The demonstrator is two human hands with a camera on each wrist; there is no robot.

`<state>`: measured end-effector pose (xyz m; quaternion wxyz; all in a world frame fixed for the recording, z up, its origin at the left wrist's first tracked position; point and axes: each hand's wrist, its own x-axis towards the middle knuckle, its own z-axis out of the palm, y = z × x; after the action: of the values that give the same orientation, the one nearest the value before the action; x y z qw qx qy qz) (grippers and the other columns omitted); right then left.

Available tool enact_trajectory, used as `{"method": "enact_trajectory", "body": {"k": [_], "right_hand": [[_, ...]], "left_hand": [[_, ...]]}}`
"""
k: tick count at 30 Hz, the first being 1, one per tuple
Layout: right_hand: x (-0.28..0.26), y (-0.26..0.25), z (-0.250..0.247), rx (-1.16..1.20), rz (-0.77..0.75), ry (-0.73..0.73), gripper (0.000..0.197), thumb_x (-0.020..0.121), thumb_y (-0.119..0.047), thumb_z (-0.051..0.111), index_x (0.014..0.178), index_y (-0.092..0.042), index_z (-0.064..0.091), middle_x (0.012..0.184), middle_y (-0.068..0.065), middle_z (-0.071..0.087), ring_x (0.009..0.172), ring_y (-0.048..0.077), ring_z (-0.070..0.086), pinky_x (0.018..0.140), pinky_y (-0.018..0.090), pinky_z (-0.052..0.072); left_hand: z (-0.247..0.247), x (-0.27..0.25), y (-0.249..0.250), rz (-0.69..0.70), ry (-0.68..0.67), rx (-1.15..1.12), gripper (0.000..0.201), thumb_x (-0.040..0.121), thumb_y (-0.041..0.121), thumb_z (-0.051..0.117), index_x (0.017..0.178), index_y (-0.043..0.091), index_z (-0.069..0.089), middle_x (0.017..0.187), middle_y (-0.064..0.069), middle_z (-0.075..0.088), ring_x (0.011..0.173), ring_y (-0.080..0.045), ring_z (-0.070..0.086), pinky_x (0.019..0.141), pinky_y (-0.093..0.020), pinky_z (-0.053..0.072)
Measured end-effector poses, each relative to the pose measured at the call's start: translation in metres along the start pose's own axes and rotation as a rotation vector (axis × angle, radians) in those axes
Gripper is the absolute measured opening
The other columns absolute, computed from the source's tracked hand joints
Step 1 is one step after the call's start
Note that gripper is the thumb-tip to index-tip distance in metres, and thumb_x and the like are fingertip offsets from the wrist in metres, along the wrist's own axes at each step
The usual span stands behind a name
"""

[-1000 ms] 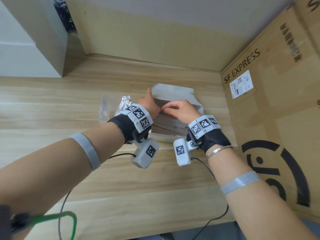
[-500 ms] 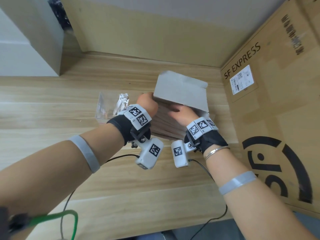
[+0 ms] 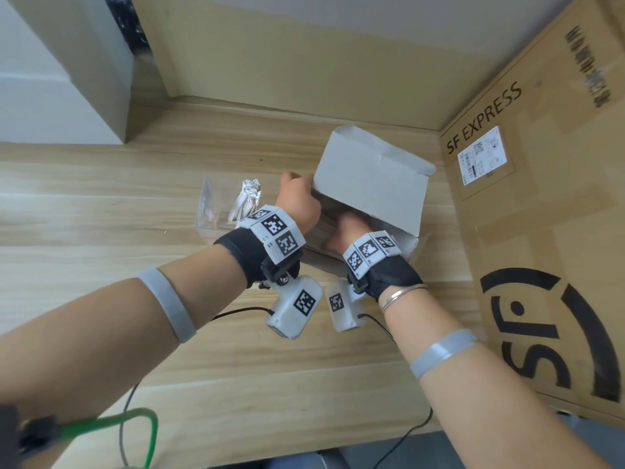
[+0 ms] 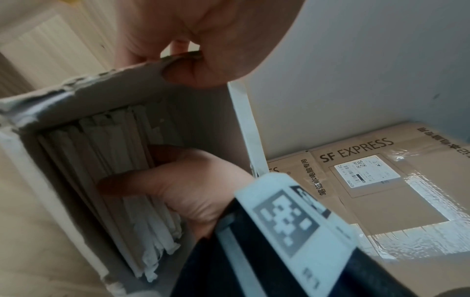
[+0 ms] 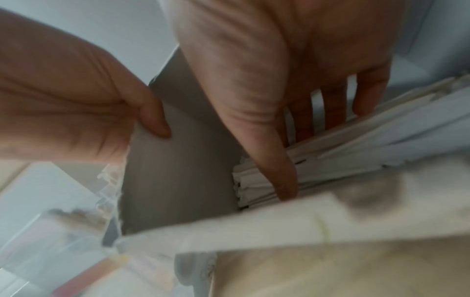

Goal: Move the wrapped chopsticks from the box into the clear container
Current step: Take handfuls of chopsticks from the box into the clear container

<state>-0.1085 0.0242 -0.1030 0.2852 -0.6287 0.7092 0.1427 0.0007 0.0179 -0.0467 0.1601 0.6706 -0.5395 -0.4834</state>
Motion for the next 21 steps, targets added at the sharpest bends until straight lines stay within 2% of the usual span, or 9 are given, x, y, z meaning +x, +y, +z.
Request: {"method": "enact_trajectory", "body": {"k": [3,7,11,15,18,21], "right_hand": [[0.0,-0.003,0.002,-0.058,-0.004,-0.008,0.053,0.077,-0.024,0.069,0.127,-0.02,0.053,0.126,0.007,0.06,0.117,0.028,0.056,0.094,0.033,0.045],[0.001,-0.004,0.003,-0.079,-0.02,0.006,0.044,0.083,-0.02,0.064,0.125,-0.016,0.055,0.126,0.008,0.061,0.116,0.027,0.057,0.092,0.031,0.045],[0.001,-0.005,0.002,0.002,0.042,-0.019,0.034,0.084,-0.015,0.061,0.117,-0.008,0.06,0.121,0.012,0.063,0.112,0.029,0.059,0.085,0.029,0.046],[-0.003,-0.005,-0.003,0.083,0.073,0.016,0.03,0.084,-0.01,0.057,0.114,-0.004,0.059,0.118,0.017,0.062,0.11,0.033,0.059,0.081,0.03,0.044],[-0.007,-0.005,-0.009,0.161,0.035,0.059,0.032,0.083,-0.011,0.059,0.114,-0.004,0.057,0.117,0.017,0.063,0.108,0.035,0.059,0.08,0.03,0.043],[-0.012,-0.003,-0.014,0.259,-0.01,0.056,0.03,0.083,-0.014,0.061,0.112,-0.007,0.058,0.116,0.015,0.063,0.107,0.033,0.06,0.079,0.028,0.04]], "left_hand": [[-0.001,-0.002,0.0,-0.005,-0.021,0.02,0.052,0.081,-0.015,0.029,0.126,-0.001,0.051,0.138,-0.017,0.032,0.116,-0.033,0.048,0.102,-0.029,0.037],[-0.003,-0.001,0.0,-0.036,-0.037,0.033,0.048,0.082,-0.014,0.029,0.122,-0.003,0.052,0.137,-0.017,0.031,0.105,-0.033,0.05,0.099,-0.031,0.04],[-0.005,0.0,-0.002,-0.059,-0.058,0.045,0.047,0.082,-0.014,0.028,0.122,-0.004,0.051,0.137,-0.017,0.031,0.11,-0.036,0.049,0.103,-0.036,0.041],[-0.005,-0.001,-0.001,-0.075,-0.078,0.059,0.043,0.084,-0.011,0.029,0.121,-0.003,0.049,0.136,-0.017,0.031,0.095,-0.032,0.047,0.099,-0.035,0.044],[-0.007,-0.001,0.002,-0.089,-0.073,0.069,0.046,0.088,-0.007,0.031,0.132,0.004,0.041,0.138,-0.018,0.031,0.108,-0.039,0.051,0.096,-0.036,0.043],[-0.007,-0.002,0.002,-0.118,-0.056,0.051,0.057,0.088,-0.008,0.031,0.141,0.013,0.029,0.139,-0.018,0.032,0.114,-0.042,0.05,0.1,-0.042,0.043]]}}
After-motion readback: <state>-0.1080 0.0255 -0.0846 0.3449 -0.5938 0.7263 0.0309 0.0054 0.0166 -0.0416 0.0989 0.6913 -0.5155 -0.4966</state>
